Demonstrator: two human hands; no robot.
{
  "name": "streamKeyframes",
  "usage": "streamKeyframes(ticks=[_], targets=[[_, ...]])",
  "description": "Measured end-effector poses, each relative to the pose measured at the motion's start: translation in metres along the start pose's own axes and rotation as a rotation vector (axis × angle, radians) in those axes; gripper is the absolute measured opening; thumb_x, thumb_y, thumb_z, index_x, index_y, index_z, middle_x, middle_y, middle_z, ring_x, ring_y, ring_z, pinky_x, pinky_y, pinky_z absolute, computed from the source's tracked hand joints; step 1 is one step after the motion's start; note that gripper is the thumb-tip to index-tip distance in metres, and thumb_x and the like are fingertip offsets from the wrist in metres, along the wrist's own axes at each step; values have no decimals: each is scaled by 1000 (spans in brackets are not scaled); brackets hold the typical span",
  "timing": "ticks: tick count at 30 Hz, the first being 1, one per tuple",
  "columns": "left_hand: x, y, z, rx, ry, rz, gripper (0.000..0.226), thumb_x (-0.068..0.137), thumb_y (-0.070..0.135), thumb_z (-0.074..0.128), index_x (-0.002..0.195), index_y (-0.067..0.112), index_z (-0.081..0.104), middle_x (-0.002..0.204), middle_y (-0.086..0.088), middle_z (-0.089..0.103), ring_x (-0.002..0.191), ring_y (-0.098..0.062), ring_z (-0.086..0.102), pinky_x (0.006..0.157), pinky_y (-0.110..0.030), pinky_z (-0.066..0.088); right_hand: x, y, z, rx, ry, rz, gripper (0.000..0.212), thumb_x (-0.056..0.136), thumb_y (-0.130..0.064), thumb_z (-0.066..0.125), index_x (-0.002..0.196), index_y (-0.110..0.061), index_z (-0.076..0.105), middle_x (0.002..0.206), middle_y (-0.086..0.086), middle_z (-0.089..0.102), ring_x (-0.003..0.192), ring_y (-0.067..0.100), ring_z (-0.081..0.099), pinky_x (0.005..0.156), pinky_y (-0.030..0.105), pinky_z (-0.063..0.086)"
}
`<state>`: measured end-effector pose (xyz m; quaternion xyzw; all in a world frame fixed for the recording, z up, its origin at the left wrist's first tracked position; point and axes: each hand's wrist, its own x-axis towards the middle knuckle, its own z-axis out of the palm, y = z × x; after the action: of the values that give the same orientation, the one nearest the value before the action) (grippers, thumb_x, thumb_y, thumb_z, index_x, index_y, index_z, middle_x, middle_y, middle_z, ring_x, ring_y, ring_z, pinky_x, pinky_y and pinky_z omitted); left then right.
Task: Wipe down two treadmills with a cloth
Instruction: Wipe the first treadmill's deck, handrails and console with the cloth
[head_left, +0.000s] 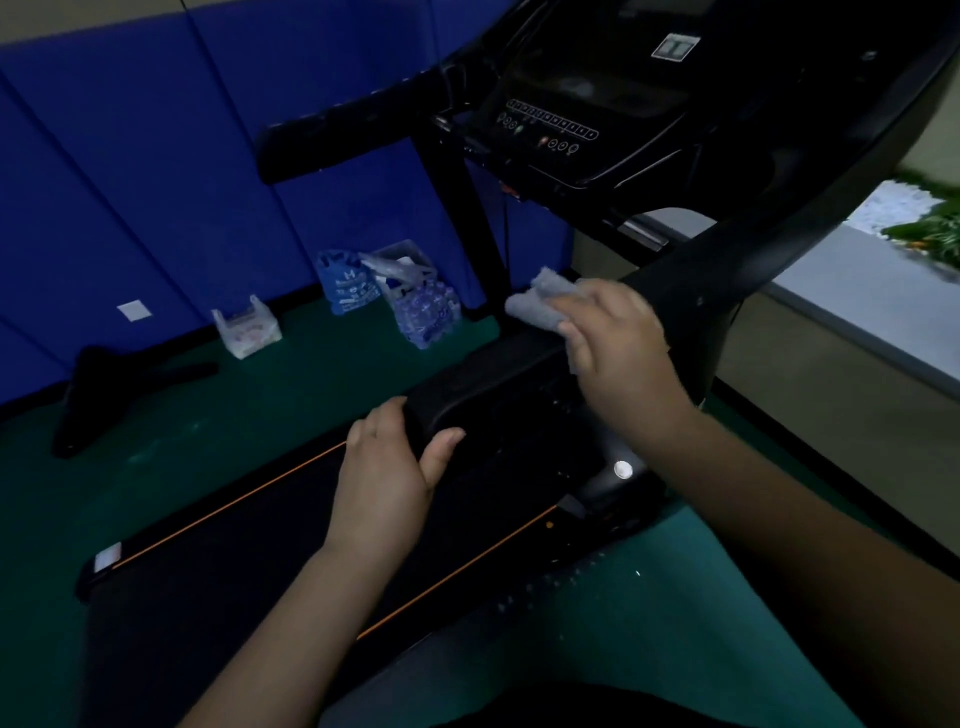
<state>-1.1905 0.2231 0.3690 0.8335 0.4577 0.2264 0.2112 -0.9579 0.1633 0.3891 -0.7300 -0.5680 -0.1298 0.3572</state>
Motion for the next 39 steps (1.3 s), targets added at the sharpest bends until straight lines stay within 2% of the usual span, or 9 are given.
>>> streamKeyframes(ticks=[6,10,14,17,22,28,33,36,39], targets=[[-2,3,0,-6,26,-10,80,79,67,36,128,6,49,117,-13,55,110,-26,47,94,-35,39,-31,-64,27,151,-104,-244,39,91,-25,45,127,-22,58,128,4,56,120,23,50,98,35,35],[0,13,-4,36,115,101,60,86,48,53,131,10,47,118,-9,50,110,-24,45,97,-29,33,-9,-6,6,68,-124,-314,39,92,-18,46,128,-13,59,124,12,60,112,26,52,97,37,37],[6,24,-7,96,92,110,56,87,42,58,133,12,47,120,-5,51,112,-20,44,98,-28,33,0,69,-20,-45,168,58,33,92,-17,51,123,-9,62,122,21,56,111,36,49,95,34,36],[4,28,-5,95,107,84,51,87,38,59,130,12,49,114,-5,53,108,-19,46,96,-28,35,-13,56,-16,68,229,326,35,92,-21,54,126,-13,60,131,16,42,117,20,36,98,17,28],[3,34,-2,108,112,38,49,89,36,58,130,11,49,111,-3,51,107,-20,46,95,-33,39,-44,8,2,351,260,226,41,93,-21,53,133,-9,54,117,5,36,104,-1,35,91,6,31],[1,38,5,160,99,-2,48,92,30,52,132,5,42,115,-14,47,111,-28,43,97,-42,37,-5,98,-14,481,527,718,51,99,-14,44,147,-4,30,108,7,27,91,-2,36,86,-5,23],[1,38,7,150,101,-26,47,93,24,51,134,4,39,117,-14,46,114,-29,41,98,-41,35,-46,50,24,450,382,579,59,98,-25,43,150,-10,21,115,8,34,91,11,45,88,17,41],[1,38,9,146,117,-21,47,92,20,52,135,3,39,117,-16,46,114,-30,42,98,-41,35,-65,34,24,553,280,548,59,98,-23,46,151,-15,21,119,3,34,91,-4,43,87,1,33],[2,36,10,141,113,-14,47,92,20,51,135,4,40,117,-15,46,114,-29,42,99,-45,37,-39,73,5,554,415,589,55,95,-14,52,146,-15,34,119,1,34,96,-5,41,85,-4,30]])
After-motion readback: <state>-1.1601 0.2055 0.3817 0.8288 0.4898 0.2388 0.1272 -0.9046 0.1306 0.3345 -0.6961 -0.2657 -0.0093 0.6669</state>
